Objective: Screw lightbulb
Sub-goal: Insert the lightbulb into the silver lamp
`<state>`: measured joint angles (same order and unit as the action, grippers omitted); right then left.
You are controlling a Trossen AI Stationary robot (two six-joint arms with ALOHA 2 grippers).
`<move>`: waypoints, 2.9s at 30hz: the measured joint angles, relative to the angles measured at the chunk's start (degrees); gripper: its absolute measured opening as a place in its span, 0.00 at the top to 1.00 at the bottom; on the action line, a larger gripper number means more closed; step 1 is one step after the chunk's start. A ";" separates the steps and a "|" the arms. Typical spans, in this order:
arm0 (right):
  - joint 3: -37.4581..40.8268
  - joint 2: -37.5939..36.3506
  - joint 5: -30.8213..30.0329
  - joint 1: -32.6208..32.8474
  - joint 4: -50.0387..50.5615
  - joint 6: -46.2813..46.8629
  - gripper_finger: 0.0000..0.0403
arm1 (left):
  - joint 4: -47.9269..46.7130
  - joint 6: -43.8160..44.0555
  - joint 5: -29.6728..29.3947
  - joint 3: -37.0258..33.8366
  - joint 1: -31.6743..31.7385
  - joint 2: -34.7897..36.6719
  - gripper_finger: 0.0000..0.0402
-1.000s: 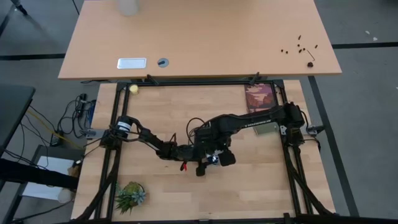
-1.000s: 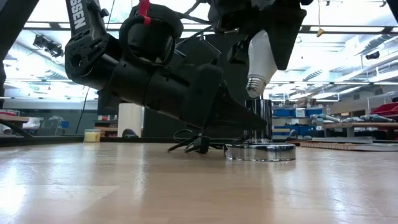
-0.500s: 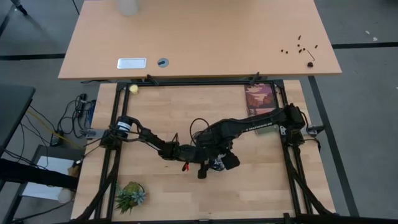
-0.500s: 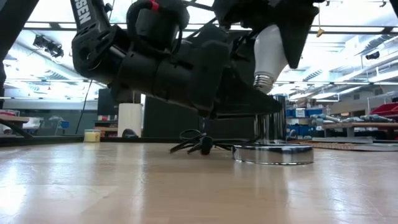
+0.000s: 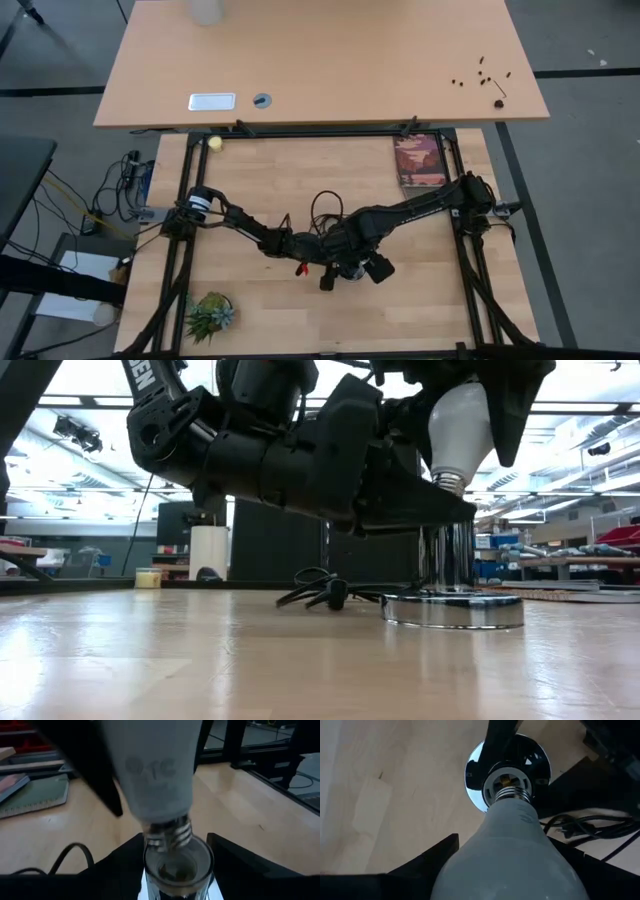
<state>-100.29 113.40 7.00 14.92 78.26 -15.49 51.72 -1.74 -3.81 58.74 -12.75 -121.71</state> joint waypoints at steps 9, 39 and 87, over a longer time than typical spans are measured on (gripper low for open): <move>0.00 0.00 -0.98 0.39 -1.38 -1.40 0.34 | -0.17 0.02 -5.60 0.17 -0.58 0.00 0.47; 4.04 -0.02 -0.71 -2.73 -3.46 2.07 0.34 | -10.71 1.91 -21.43 0.17 -6.46 3.28 0.28; 3.93 -0.20 -10.20 1.70 -9.89 25.04 0.35 | -13.78 15.91 -25.15 0.28 -7.45 3.30 0.34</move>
<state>-96.36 113.21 -3.20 16.62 68.37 9.55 37.94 14.18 -28.96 59.02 -20.21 -118.41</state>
